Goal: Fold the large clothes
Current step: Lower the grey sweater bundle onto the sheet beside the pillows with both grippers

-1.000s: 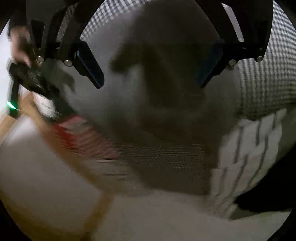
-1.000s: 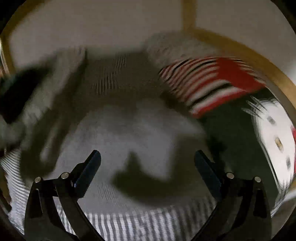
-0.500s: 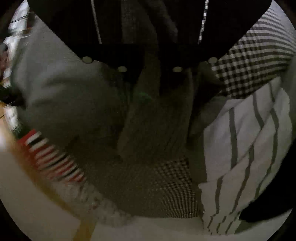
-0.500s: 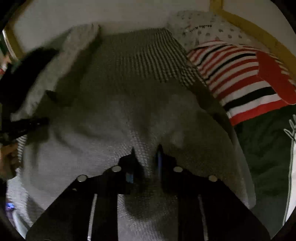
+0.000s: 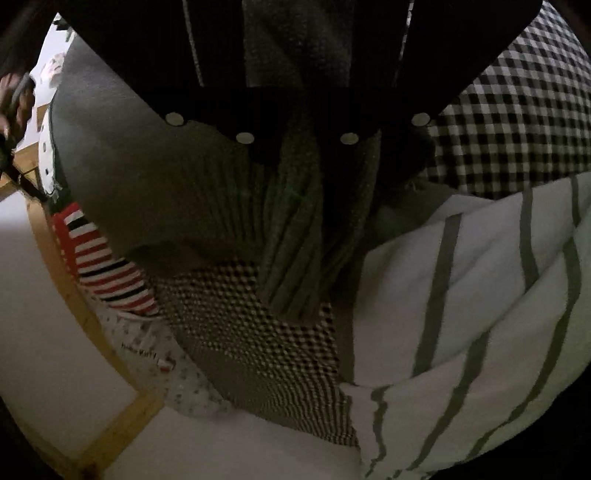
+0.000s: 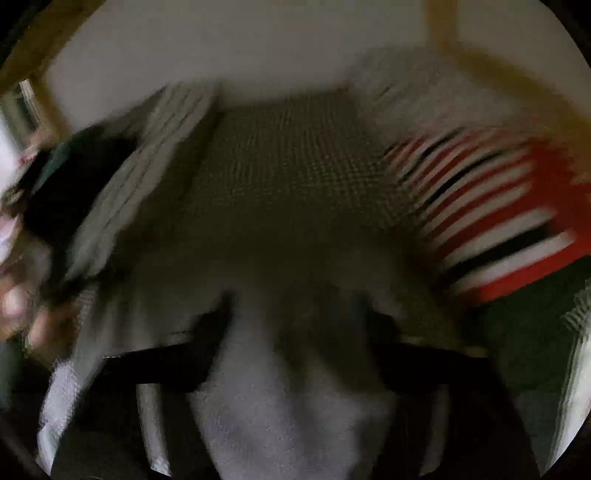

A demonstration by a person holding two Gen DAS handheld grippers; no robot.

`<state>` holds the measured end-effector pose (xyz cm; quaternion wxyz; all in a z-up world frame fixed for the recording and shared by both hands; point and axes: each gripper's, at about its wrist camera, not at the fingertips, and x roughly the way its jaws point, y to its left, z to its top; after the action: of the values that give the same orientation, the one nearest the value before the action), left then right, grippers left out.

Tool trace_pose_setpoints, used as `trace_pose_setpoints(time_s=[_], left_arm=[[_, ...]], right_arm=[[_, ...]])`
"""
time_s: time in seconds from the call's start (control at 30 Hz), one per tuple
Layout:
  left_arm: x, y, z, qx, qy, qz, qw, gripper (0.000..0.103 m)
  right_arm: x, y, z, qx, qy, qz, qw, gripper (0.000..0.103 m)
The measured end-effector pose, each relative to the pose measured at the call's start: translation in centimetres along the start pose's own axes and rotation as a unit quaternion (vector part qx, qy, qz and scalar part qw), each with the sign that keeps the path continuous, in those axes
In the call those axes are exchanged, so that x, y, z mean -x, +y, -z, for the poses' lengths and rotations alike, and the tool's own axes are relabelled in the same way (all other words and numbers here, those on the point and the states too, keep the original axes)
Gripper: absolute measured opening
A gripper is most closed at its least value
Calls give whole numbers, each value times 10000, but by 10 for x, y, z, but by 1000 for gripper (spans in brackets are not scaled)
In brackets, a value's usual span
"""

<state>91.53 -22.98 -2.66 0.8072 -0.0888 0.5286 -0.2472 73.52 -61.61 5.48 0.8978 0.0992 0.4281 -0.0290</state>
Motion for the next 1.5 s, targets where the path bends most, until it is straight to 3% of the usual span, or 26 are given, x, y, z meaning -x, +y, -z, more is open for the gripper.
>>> trace_pose_setpoints(time_s=[0.03, 0.1, 0.13, 0.17, 0.2, 0.23, 0.27, 0.33, 0.37, 0.4, 0.43, 0.47, 0.53, 0.6, 0.67, 0.73, 0.83, 0.93, 0.97, 1.0, 1.1, 1.17, 1.23, 1.33, 1.4, 1.5], left_arm=[[2, -1, 0, -24, -11, -28, 10000, 14], [1, 1, 3, -91, -20, -118, 9999, 14], [0, -1, 7, -132, -18, -161, 9998, 14], [2, -4, 7, -193, -7, -215, 9996, 14], [1, -1, 7, -220, -5, -235, 9995, 15], [-11, 8, 13, -229, -2, -241, 9994, 15], [-9, 8, 13, -235, 5, -243, 9994, 15], [-11, 11, 12, -204, -2, -202, 9996, 15], [-10, 13, 12, -187, -15, -188, 9996, 16], [-12, 14, 10, -186, -23, -190, 9996, 18], [-14, 15, 10, -176, -6, -195, 9997, 18], [-16, 16, 11, -138, 32, -189, 9997, 18], [-10, 14, 11, -100, -67, -200, 9997, 26], [17, 2, 16, -236, -443, -364, 9981, 71], [52, -17, 30, -552, -1035, -511, 9918, 97], [78, -39, 59, -752, -1387, -639, 9854, 97], [72, -66, 111, -760, -1212, -626, 9877, 97], [26, -81, 148, -1150, -685, -1172, 9840, 97], [19, -80, 155, -1191, -705, -1244, 9825, 99], [13, -74, 159, -1177, -759, -1188, 9830, 99], [25, -64, 156, -814, -708, -1059, 9885, 98], [49, -66, 164, -731, -943, -1263, 9848, 98], [55, -65, 172, -920, -1125, -1540, 9773, 98], [34, -40, 181, -861, -993, -1299, 9828, 99], [34, -33, 179, -802, -942, -1178, 9853, 99], [36, -31, 174, -718, -759, -1171, 9876, 99]], right_arm=[[-7, -1, -8, 84, 56, 288, 9995, 78], [-51, -2, -14, 165, 815, 293, 9961, 73], [-85, 1, -8, 272, 1407, 422, 9888, 71], [-103, 3, -1, 408, 1674, 642, 9830, 68], [-122, 6, 8, 528, 1839, 818, 9781, 52], [-128, 7, 12, 451, 1810, 716, 9798, 37], [-130, 4, 12, 170, 1741, 362, 9839, 16], [-118, -10, -1, -358, 1154, 433, 9917, 8], [-103, -25, -9, -777, 653, 327, 9943, 8], [-98, -36, -11, -1098, 475, 223, 9926, 8], [-106, -45, -11, -1271, 532, 131, 9904, 8], [-123, -44, -6, -1171, 929, 168, 9886, 9], [-127, -33, 0, -967, 1045, 199, 9896, 15], [-100, -29, -1, -1144, 633, 82, 9914, 36], [-55, -15, 4, -953, -93, 370, 9947, 98], [-22, 14, 23, -426, -440, 701, 9957, 100], [-17, 39, 58, -317, -231, 644, 9972, 100], [-49, 59, 88, 32, 400, 957, 9946, 99], [-68, 62, 99, 217, 596, 1191, 9909, 100], [-83, 64, 109, 395, 550, 1385, 9880, 100], [-70, 59, 112, 106, 327, 1318, 9907, 100], [-30, 55, 118, -366, 1, 1314, 9907, 100], [-3, 61, 136, -416, -258, 1407, 9888, 100], [-40, 68, 157, 28, 111, 1652, 9862, 100], [-51, 64, 158, 23, -34, 1640, 9865, 101], [-57, 61, 150, -33, 83, 1610, 9869, 101]])
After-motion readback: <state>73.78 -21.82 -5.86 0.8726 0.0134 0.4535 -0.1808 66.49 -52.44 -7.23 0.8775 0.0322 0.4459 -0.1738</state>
